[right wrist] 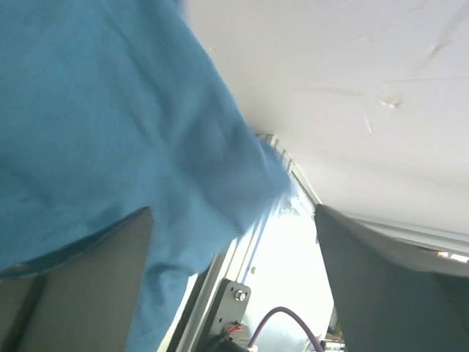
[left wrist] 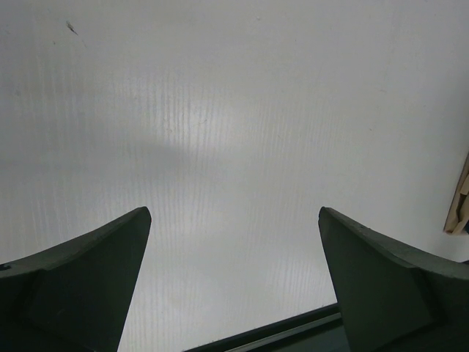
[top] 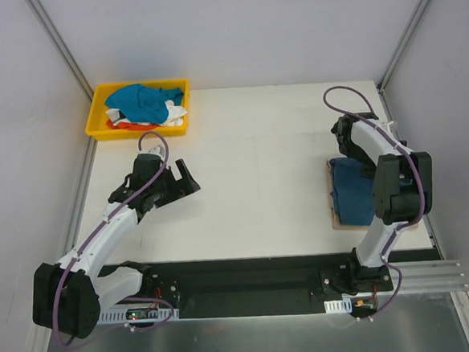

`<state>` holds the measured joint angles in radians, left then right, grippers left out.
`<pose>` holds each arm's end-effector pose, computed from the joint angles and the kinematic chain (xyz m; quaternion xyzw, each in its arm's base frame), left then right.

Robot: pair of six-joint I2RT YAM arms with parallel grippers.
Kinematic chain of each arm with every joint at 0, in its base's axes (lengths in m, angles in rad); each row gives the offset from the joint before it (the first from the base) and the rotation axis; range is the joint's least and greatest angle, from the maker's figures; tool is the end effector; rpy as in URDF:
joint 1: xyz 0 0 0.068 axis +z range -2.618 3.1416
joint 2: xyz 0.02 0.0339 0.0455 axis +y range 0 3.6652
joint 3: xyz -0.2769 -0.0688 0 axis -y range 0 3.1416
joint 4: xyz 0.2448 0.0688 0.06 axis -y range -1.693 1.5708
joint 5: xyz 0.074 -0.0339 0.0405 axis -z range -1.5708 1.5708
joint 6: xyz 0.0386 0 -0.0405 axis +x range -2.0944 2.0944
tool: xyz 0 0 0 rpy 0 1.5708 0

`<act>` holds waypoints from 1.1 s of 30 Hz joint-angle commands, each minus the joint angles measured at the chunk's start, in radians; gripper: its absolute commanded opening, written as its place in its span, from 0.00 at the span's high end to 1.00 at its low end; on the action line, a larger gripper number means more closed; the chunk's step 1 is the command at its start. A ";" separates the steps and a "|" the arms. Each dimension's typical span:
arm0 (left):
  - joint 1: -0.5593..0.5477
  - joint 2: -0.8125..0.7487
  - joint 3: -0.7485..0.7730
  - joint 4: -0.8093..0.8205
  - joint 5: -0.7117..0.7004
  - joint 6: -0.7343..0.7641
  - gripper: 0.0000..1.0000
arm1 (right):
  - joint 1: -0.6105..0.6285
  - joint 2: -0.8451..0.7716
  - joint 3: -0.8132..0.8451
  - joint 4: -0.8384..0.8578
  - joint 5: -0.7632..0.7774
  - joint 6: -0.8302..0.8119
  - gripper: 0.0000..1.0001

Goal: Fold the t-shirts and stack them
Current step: Neatly place the folded tshirt to the corner

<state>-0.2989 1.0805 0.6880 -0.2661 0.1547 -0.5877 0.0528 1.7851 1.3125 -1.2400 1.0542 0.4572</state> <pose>0.2156 -0.0727 0.2510 -0.0951 0.8907 -0.2510 0.3669 0.3124 -0.0171 0.2339 0.1382 0.8517 -0.5010 0.0673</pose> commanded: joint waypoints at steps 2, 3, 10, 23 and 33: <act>0.014 0.001 0.010 0.022 0.022 0.000 0.01 | -0.004 -0.111 0.025 -0.124 0.046 0.106 0.03; 0.014 0.001 0.010 0.022 0.020 0.000 0.01 | -0.004 -0.134 0.018 -0.078 0.029 0.081 0.03; 0.014 -0.011 0.008 0.022 0.019 -0.001 0.01 | -0.004 -0.497 -0.154 0.367 -0.423 -0.251 0.03; 0.014 -0.014 0.008 0.022 -0.009 0.014 0.01 | -0.004 -0.879 -0.421 0.798 -1.091 -0.407 0.03; 0.014 -0.062 -0.001 0.024 -0.076 0.028 0.01 | 0.128 -0.839 -0.618 1.034 -1.225 -0.350 0.03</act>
<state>-0.2928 1.0611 0.6880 -0.2665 0.1211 -0.5835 0.1131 0.9142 0.7216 -0.3473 -0.1108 0.0895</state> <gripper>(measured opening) 0.993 0.966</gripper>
